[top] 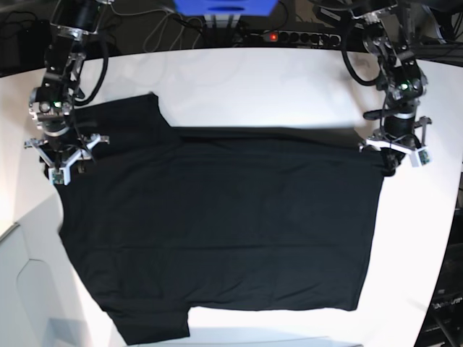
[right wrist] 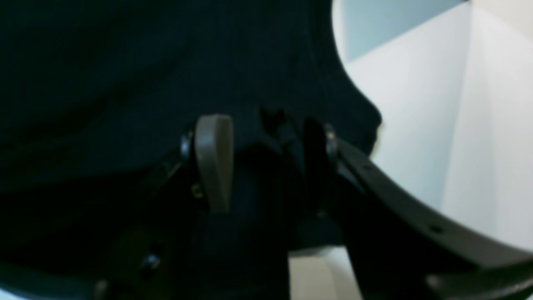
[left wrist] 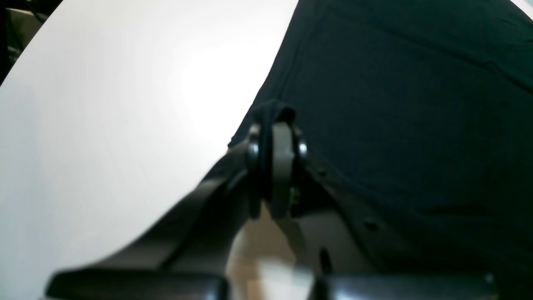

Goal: Fold the T-shirt properly
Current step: 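Pull the grasped shoulder corners apart and toward the robot with both grippers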

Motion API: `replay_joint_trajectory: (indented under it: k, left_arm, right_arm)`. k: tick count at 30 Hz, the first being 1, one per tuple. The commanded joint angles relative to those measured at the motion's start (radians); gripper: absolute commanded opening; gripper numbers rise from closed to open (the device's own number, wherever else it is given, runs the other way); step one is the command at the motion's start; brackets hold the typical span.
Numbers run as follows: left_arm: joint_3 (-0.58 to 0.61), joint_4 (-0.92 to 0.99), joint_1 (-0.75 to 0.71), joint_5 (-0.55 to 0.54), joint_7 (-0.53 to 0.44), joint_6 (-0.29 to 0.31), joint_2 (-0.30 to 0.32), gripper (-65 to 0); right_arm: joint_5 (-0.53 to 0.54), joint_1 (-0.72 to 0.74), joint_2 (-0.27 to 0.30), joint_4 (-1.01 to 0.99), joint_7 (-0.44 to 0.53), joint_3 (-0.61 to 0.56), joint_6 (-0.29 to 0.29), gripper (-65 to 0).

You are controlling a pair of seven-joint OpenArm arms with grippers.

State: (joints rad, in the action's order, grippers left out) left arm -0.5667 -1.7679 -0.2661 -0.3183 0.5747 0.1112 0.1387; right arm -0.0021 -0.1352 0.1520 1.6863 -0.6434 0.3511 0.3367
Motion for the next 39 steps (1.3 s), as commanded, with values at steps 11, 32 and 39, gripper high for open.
replay_joint_trajectory:
  k: [11, 32, 39]
  left_arm:
    - [0.0, -0.016, -0.005, -0.002, -0.026, -0.001, 0.012, -61.9]
    - [-0.006, -0.023, -0.005, -0.002, -0.023, -0.001, 0.012, -61.9]
    - [-0.006, -0.025, -0.005, -0.002, -0.023, -0.005, 0.012, -61.9]
  right_arm:
    - [0.004, 0.018, 0.013, -0.051, 0.027, 0.004, 0.019, -32.8]
    - [0.004, 0.07, 0.034, -0.07, 0.026, -0.03, 0.121, -65.0]
    - [0.003, 0.108, 0.06, -0.036, 0.02, -0.03, 0.121, -65.0]
